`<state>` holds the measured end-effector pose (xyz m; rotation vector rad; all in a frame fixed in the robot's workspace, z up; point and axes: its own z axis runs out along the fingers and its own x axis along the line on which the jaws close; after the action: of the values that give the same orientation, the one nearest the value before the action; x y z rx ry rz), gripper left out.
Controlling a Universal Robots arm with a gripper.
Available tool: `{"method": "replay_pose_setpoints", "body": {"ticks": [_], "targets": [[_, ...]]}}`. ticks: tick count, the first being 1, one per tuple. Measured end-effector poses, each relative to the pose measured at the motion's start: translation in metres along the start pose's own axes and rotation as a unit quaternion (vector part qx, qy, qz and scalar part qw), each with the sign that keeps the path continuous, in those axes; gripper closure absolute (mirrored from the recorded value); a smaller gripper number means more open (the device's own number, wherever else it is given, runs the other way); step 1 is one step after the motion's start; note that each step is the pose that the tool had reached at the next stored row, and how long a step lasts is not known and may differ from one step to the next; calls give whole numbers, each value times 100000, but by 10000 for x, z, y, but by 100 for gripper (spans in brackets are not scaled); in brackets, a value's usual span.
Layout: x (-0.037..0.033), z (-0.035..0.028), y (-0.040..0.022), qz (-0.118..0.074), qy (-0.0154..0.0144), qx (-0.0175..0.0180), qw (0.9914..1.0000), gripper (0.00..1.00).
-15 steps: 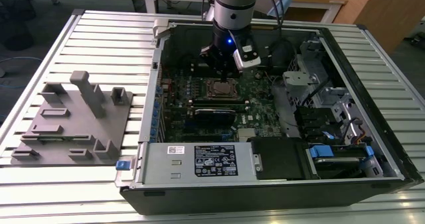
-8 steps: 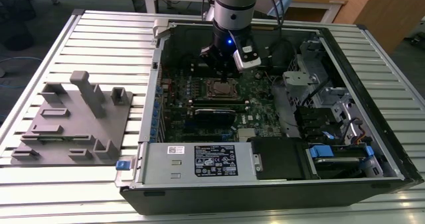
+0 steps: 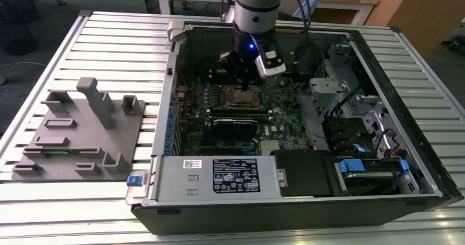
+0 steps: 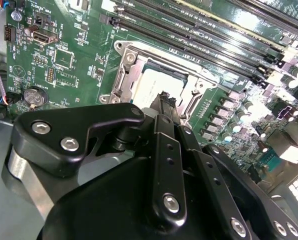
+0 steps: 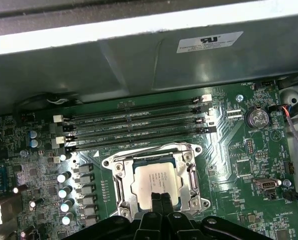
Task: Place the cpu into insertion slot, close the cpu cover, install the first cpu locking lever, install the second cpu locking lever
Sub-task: 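Install the second cpu locking lever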
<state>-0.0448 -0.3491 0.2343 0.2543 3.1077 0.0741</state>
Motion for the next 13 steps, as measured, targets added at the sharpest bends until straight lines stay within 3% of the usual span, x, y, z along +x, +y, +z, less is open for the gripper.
{"method": "replay_pose_setpoints", "body": {"ticks": [13], "targets": [[-16, -4, -97, 5, 3, -19, 100000, 89]]}}
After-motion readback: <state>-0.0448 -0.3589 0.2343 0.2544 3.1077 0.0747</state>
